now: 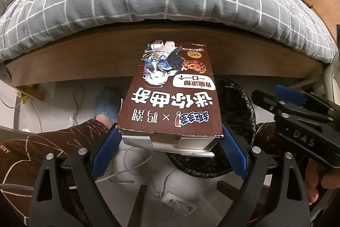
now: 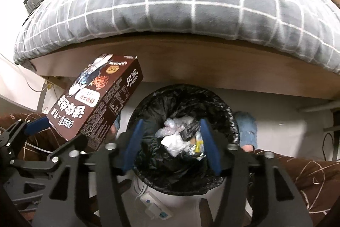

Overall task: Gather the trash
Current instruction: 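Open the right tool to drop the sachet while the left tool drops the box, then move both open tools back up toward the cup and red bag, then grasp the yellow-lidded cup with the left tool while the right tool grasps the red bag, then hold the cup and red bag raised above the bed with both tools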

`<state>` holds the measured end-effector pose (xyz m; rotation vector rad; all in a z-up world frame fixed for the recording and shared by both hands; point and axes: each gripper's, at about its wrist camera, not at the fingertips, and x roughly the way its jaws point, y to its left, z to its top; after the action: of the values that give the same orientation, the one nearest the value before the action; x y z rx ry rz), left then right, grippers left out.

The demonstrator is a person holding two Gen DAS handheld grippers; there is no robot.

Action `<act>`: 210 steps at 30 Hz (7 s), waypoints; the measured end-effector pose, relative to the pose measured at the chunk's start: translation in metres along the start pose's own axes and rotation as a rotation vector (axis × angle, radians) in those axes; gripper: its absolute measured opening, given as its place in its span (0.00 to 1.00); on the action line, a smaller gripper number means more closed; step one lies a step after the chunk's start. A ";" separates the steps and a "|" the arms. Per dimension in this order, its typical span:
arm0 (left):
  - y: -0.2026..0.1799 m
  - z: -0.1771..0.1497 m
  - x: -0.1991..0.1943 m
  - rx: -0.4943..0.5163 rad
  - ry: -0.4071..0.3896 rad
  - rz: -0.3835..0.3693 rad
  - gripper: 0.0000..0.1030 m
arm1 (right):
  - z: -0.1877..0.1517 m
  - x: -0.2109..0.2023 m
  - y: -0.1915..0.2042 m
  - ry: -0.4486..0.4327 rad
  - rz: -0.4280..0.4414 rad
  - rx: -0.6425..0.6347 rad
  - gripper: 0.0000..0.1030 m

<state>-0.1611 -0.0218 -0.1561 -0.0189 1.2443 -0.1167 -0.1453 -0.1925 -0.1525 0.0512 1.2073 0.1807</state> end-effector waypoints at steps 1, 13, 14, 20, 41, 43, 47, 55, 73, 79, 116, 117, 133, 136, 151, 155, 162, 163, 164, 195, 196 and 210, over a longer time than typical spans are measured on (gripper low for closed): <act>-0.001 0.000 0.001 0.002 0.002 -0.002 0.86 | 0.000 -0.002 -0.004 -0.007 -0.007 0.005 0.63; -0.044 -0.001 0.008 0.079 0.009 -0.032 0.86 | -0.015 -0.029 -0.062 -0.058 -0.087 0.095 0.86; -0.047 -0.001 0.009 0.084 0.008 -0.034 0.86 | -0.016 -0.031 -0.064 -0.062 -0.095 0.096 0.88; -0.065 -0.002 0.013 0.104 0.010 -0.044 0.86 | -0.019 -0.039 -0.079 -0.087 -0.120 0.122 0.91; -0.061 0.012 -0.023 0.090 -0.145 0.000 0.94 | -0.007 -0.060 -0.060 -0.161 -0.123 0.074 0.91; -0.058 0.017 -0.031 0.087 -0.171 0.003 0.94 | -0.004 -0.066 -0.058 -0.188 -0.118 0.074 0.91; -0.055 0.025 -0.048 0.085 -0.232 0.008 0.94 | 0.004 -0.084 -0.053 -0.248 -0.119 0.069 0.91; -0.046 0.047 -0.072 0.071 -0.308 0.027 0.94 | 0.034 -0.111 -0.056 -0.348 -0.136 0.084 0.91; -0.027 0.150 -0.091 0.011 -0.440 0.055 0.94 | 0.133 -0.111 -0.070 -0.425 -0.146 0.061 0.91; -0.031 0.194 -0.081 0.019 -0.457 0.050 0.94 | 0.171 -0.096 -0.071 -0.430 -0.150 0.024 0.91; -0.062 0.361 0.023 0.074 -0.446 -0.021 0.94 | 0.278 -0.027 -0.106 -0.387 -0.125 0.021 0.91; -0.061 0.363 0.024 0.070 -0.446 -0.025 0.93 | 0.279 -0.026 -0.106 -0.385 -0.125 0.022 0.91; -0.003 0.365 0.011 0.010 -0.474 0.015 0.80 | 0.336 -0.005 -0.071 -0.399 -0.087 -0.001 0.91; 0.008 0.364 0.010 0.011 -0.476 0.026 0.80 | 0.351 0.007 -0.061 -0.390 -0.079 0.000 0.91; 0.015 0.363 0.009 0.019 -0.480 0.032 0.80 | 0.376 0.060 -0.061 -0.268 -0.069 0.028 0.45; 0.015 0.363 0.009 0.017 -0.481 0.032 0.80 | 0.374 0.061 -0.067 -0.266 -0.060 0.046 0.28; 0.014 0.364 0.008 0.015 -0.481 0.031 0.80 | 0.370 0.052 -0.067 -0.286 -0.078 0.047 0.22; 0.015 0.363 0.008 0.014 -0.481 0.030 0.80 | 0.369 0.050 -0.066 -0.292 -0.080 0.041 0.22; 0.015 0.364 0.007 0.014 -0.481 0.030 0.80 | 0.369 0.048 -0.065 -0.296 -0.082 0.038 0.22; 0.025 0.324 -0.024 -0.018 -0.506 0.023 0.77 | 0.327 -0.014 -0.045 -0.378 -0.089 0.008 0.21; 0.025 0.322 -0.025 -0.018 -0.506 0.021 0.78 | 0.324 -0.016 -0.044 -0.378 -0.089 0.008 0.21; 0.027 0.303 -0.040 -0.023 -0.505 0.021 0.77 | 0.302 -0.037 -0.032 -0.396 -0.092 -0.015 0.21</act>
<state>0.1153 -0.0054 -0.0229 -0.0523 0.7416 -0.0733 0.1277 -0.2130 -0.0151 0.0168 0.8111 0.0931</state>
